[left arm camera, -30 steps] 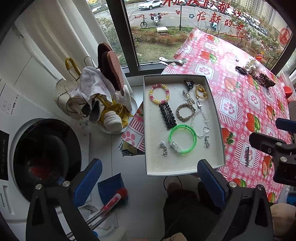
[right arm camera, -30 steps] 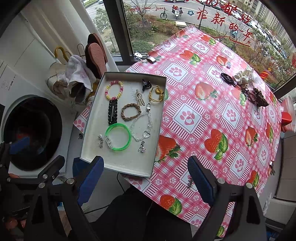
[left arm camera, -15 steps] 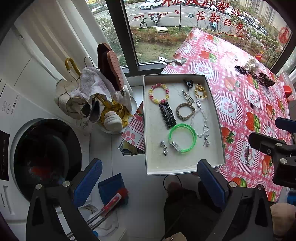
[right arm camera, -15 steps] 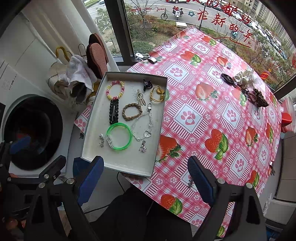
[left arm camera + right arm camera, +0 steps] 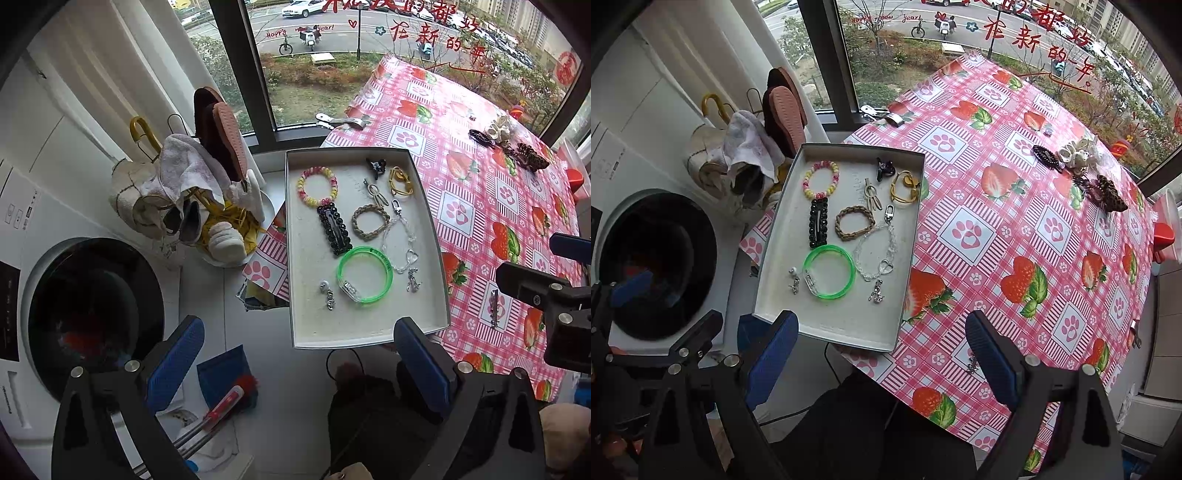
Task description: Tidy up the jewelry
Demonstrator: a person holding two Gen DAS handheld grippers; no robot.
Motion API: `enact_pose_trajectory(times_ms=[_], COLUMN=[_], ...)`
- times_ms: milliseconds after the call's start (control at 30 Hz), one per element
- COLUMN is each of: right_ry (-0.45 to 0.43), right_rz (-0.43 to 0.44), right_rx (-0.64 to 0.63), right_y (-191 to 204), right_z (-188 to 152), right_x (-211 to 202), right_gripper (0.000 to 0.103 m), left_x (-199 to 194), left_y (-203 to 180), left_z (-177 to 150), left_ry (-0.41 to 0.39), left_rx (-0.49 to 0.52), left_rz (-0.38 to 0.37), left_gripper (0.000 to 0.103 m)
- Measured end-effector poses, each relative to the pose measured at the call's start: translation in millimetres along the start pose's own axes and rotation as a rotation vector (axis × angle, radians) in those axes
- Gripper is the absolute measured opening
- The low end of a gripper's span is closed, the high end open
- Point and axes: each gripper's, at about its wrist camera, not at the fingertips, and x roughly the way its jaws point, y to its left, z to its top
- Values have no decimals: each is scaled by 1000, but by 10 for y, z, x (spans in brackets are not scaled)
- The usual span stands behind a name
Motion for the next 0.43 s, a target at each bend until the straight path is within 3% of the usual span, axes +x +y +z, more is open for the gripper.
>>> enact_pose_trajectory(times_ms=[433], right_ry=[11], right_rz=[11], right_rx=[-2], right_y=[84], right_z=[12], right_x=[42], right_gripper=[93], left_x=[48], left_y=[15], left_z=[11], left_ry=[13], left_rx=[6], left_rz=[13], left_gripper=[103])
